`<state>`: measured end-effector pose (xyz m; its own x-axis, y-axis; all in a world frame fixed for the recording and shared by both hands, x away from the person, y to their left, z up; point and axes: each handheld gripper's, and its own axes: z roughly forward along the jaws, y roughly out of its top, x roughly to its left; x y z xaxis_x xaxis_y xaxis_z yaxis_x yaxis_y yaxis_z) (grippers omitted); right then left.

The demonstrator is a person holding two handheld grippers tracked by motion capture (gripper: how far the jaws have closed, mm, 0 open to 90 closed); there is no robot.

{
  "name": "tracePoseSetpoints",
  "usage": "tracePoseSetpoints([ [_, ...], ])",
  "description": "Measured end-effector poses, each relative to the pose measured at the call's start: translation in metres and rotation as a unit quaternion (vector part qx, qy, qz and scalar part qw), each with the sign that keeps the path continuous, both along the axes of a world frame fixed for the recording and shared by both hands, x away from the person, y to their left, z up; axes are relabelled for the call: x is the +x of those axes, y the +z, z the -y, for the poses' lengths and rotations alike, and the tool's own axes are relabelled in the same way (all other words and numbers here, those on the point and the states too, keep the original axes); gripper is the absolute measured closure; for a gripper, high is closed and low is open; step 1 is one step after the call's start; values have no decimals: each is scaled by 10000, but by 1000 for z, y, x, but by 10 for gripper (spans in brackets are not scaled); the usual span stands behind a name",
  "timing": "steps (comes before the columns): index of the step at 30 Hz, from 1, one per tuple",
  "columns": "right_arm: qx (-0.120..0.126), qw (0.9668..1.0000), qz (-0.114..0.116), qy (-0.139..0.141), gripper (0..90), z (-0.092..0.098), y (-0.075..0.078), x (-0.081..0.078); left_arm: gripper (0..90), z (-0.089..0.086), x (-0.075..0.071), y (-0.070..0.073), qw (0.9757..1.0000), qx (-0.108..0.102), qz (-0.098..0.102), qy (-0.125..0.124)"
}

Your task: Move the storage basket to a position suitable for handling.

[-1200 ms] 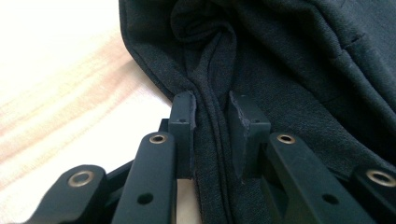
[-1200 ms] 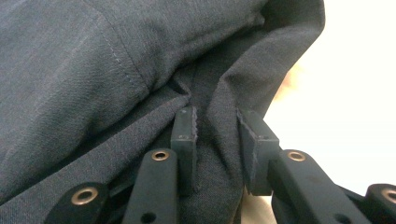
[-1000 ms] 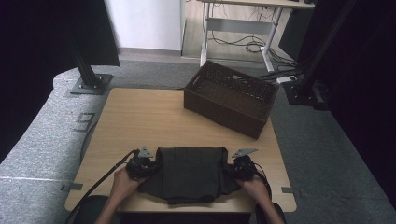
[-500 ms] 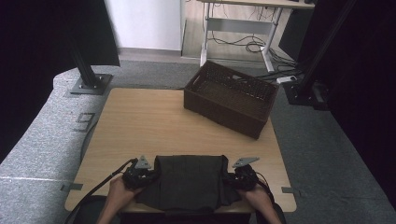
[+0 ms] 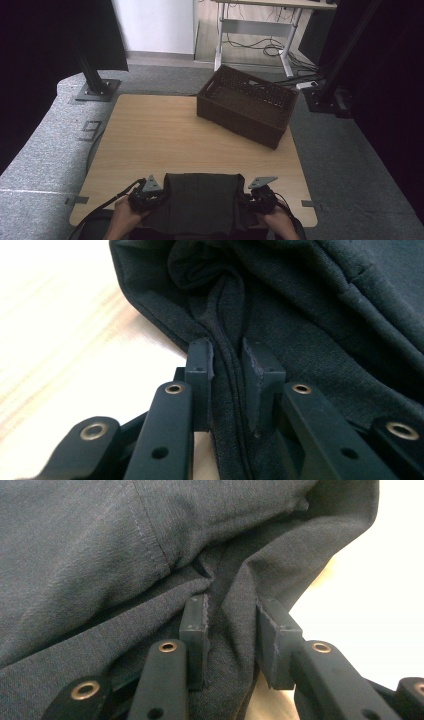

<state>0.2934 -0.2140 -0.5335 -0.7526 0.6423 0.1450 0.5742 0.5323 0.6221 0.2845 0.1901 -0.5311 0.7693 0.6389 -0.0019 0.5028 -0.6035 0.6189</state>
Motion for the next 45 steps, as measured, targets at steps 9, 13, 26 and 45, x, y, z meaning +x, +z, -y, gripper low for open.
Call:
tracePoseSetpoints([
  [9,-70,9999,-28,72,612,0,2,-3,689,-6,0,0,9996,-48,9,-272],
  [13,-130,9999,-7,87,521,0,5,0,595,-9,3,2,9995,-53,58,-297],
  [26,9,9977,392,-555,258,26,21,26,280,-61,26,7,9972,-436,228,559],
  [45,108,9846,558,-1650,138,74,54,90,116,-61,61,-14,9911,-197,174,1307],
])
